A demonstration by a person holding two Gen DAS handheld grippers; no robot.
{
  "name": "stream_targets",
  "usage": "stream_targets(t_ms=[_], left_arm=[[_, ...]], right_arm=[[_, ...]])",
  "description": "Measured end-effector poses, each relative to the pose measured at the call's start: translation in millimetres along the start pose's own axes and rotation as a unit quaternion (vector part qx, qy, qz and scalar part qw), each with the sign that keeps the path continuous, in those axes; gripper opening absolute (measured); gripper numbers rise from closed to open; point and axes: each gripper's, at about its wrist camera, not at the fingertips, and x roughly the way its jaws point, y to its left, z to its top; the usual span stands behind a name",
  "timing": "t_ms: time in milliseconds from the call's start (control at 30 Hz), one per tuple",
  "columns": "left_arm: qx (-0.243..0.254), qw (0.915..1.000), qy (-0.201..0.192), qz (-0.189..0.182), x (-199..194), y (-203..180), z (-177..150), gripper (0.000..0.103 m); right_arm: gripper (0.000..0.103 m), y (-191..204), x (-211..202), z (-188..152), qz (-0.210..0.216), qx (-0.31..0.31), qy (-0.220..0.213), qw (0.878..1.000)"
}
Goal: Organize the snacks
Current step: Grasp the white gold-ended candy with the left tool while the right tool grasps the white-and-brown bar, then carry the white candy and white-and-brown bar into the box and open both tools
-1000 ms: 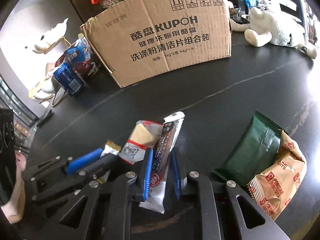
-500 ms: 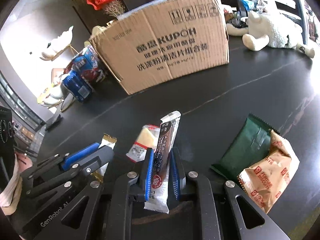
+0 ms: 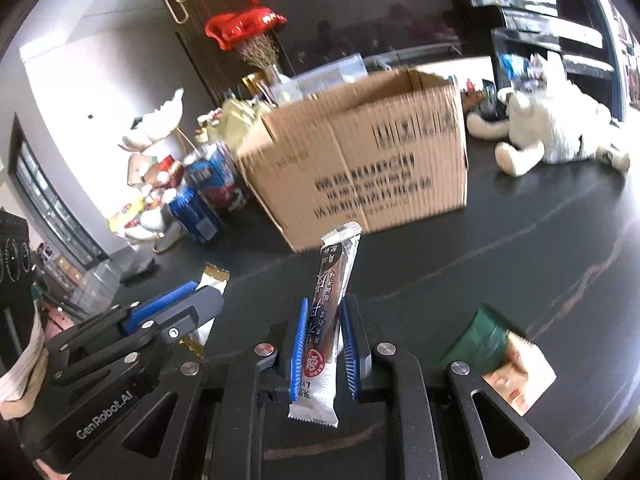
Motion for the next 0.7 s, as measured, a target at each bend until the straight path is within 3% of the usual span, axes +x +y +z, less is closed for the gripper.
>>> stream_targets(t_ms=[467, 700], left_arm=[[0.017, 0.9974, -0.068, 0.017, -35.2, -15.6, 71.7, 0.02], [0.011, 0.9978, -0.065, 0.011, -26.7, -10.2, 104.9, 0.02]], right_arm=[[0.018, 11.2, -38.4, 68.4, 0.002, -0.041, -0.071, 0.997], [0.018, 13.3, -33.1, 100.2, 0.002, -0.047, -0.081, 0.996]])
